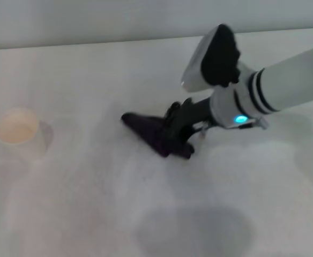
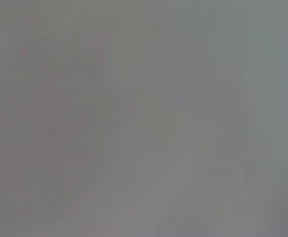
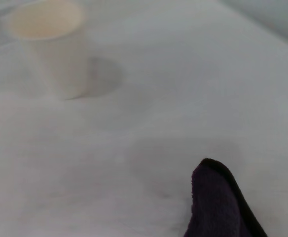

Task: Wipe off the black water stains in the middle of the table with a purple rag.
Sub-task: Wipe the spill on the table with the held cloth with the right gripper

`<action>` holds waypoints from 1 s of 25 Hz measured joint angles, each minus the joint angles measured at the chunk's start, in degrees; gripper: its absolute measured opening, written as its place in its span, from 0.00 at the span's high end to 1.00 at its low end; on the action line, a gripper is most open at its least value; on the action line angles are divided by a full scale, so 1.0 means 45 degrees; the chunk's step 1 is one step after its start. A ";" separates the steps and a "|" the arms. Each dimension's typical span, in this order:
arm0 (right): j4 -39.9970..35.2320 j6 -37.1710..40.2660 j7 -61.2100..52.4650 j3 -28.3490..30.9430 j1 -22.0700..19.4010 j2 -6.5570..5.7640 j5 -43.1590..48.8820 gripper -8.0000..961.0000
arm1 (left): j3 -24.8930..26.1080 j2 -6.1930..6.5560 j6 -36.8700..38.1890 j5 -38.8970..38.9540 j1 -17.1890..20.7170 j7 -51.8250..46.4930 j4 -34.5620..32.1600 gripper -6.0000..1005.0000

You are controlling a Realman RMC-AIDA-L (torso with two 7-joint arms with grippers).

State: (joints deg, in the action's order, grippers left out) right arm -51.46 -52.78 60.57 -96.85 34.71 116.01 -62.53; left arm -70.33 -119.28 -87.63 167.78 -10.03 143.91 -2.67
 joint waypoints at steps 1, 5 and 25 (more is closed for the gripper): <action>0.0032 -0.0191 0.0003 -0.0295 0.0103 0.0014 -0.0214 0.89 | 0.0020 0.0001 0.0002 0.0000 -0.0009 -0.0004 0.0001 0.12; 0.0058 -0.0558 0.0011 -0.1642 0.0450 0.0008 -0.1001 0.89 | 0.0076 0.0003 0.0003 0.0000 -0.0059 -0.0030 0.0003 0.12; 0.1954 0.2031 -0.0061 -0.1886 0.1475 -0.0071 -0.1168 0.89 | 0.0123 0.0003 -0.0034 0.0000 -0.0010 -0.0050 -0.0082 0.12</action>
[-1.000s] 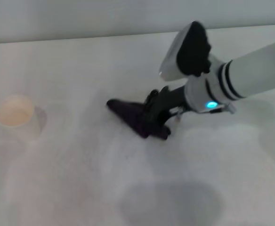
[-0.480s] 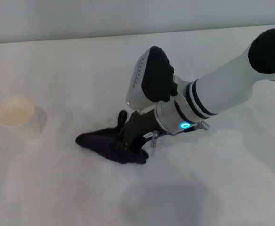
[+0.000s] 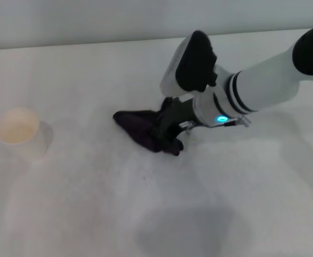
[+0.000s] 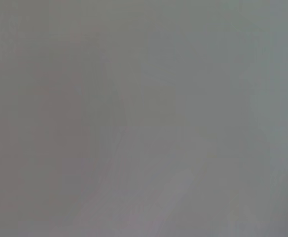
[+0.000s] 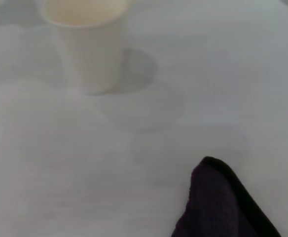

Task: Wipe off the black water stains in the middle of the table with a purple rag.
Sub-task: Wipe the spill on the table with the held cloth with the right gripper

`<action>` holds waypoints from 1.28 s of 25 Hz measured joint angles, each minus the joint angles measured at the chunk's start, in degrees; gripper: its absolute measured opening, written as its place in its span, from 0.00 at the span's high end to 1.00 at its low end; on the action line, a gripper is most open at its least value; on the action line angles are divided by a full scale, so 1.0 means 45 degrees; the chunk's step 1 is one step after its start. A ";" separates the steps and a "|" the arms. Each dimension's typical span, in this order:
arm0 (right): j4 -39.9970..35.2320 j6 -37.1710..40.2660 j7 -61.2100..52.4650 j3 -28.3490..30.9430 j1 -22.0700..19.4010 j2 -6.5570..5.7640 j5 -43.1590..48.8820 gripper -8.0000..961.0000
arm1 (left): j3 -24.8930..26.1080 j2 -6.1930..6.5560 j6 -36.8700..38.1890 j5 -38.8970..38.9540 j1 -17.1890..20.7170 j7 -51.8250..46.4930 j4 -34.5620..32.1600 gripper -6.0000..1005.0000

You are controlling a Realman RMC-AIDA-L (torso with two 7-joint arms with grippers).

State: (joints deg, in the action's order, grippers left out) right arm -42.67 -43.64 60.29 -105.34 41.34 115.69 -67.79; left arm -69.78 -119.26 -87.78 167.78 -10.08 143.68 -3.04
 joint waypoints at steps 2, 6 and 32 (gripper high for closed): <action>0.0104 0.0066 -0.0003 0.0583 0.0010 0.0016 0.0524 0.89 | 0.0000 0.0000 -0.0015 0.0000 0.0008 -0.0002 -0.0004 0.12; 0.0233 0.0239 -0.0018 0.1494 -0.0038 -0.0068 0.1011 0.89 | 0.0000 -0.0001 -0.0054 0.0000 0.0022 -0.0006 0.0006 0.12; -0.0651 -0.1818 -0.0952 0.0167 0.0192 0.0096 0.0825 0.89 | -0.0001 -0.0021 -0.0092 0.0000 -0.0076 -0.0016 0.0053 0.12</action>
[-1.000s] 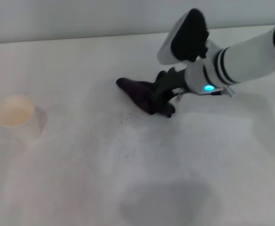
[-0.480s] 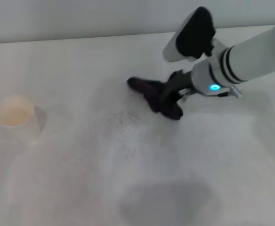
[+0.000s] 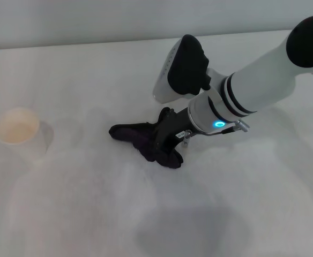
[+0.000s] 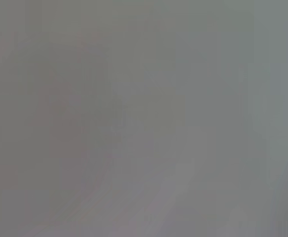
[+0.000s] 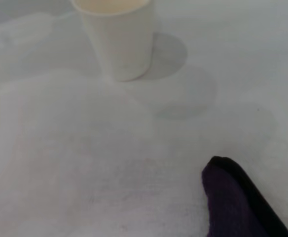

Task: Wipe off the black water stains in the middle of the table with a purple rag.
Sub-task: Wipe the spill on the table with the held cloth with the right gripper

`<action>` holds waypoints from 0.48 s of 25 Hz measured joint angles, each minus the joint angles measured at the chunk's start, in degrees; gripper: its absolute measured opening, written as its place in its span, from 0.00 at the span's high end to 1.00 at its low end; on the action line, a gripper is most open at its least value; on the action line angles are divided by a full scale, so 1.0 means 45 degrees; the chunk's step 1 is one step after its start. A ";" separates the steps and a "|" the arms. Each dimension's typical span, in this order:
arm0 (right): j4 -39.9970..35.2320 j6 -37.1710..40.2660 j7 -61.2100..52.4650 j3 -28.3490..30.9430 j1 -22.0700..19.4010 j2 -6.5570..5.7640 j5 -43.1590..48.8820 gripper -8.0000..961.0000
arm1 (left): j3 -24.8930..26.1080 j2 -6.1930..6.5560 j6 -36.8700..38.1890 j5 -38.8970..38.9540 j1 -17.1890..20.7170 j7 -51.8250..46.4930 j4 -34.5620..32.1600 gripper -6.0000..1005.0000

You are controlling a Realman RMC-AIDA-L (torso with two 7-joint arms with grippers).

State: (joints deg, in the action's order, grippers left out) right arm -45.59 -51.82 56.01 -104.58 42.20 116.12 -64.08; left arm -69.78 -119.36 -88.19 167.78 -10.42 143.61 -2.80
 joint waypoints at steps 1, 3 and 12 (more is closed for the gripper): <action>0.0067 0.0146 0.0005 0.0020 -0.0014 -0.0028 0.0030 0.89 | -0.0008 0.0001 -0.0016 0.0000 -0.0005 0.0000 -0.0017 0.12; 0.0177 0.0314 0.0025 0.0281 -0.0081 -0.0091 0.0044 0.89 | -0.0046 0.0000 -0.0047 0.0000 -0.0015 0.0001 -0.0040 0.12; 0.0122 -0.0231 0.0405 0.4346 -0.1075 -0.0240 0.2057 0.89 | -0.0078 -0.0019 -0.0050 0.0000 -0.0146 0.0000 -0.0042 0.12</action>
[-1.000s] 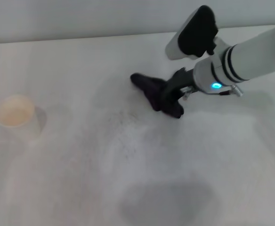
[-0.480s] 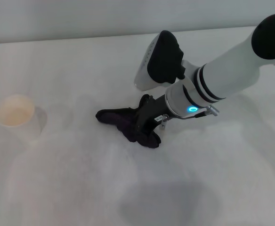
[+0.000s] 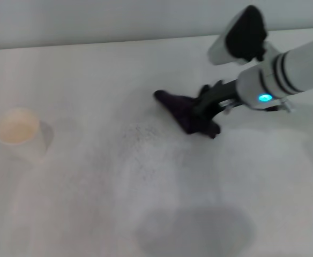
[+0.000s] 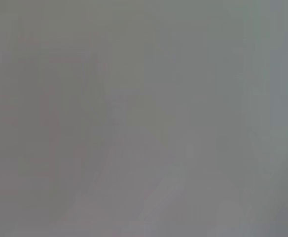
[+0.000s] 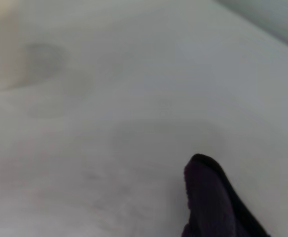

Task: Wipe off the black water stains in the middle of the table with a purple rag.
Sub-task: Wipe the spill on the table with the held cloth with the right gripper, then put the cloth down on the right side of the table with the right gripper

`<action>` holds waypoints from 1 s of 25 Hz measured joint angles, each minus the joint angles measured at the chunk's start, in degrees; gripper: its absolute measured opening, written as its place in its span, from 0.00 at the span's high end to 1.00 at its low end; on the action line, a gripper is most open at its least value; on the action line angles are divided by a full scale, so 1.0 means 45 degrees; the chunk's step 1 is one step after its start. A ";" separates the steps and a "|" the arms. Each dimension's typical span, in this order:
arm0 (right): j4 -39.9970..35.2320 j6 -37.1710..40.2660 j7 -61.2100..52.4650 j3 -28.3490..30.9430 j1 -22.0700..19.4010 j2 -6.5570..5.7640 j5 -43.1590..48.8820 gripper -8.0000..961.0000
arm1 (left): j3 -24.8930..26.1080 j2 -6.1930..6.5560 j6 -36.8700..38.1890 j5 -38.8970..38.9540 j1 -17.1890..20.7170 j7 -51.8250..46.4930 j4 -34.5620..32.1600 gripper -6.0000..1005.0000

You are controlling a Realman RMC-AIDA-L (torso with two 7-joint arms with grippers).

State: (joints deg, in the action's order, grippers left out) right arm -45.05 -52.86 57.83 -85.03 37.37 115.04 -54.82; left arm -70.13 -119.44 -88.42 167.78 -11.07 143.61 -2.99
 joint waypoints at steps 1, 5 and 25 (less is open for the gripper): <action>-0.0015 -0.0067 -0.0003 0.0431 -0.0098 -0.0006 0.0264 0.89 | -0.0002 -0.0001 -0.0001 0.0000 -0.0012 0.0000 0.0010 0.12; -0.0366 -0.0918 0.0186 0.2032 -0.0609 -0.0144 0.1089 0.89 | 0.0038 0.0002 0.0011 0.0000 -0.0032 0.0000 -0.0020 0.12; -0.1256 -0.1559 0.3263 0.3181 -0.1844 0.0095 -0.0726 0.83 | 0.0175 0.0040 0.0104 0.0000 -0.0131 0.0001 -0.0021 0.12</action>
State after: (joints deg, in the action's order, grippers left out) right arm -50.70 -59.88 72.51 -70.71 29.07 115.47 -58.09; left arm -69.34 -119.26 -87.95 167.78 -11.66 143.61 -3.08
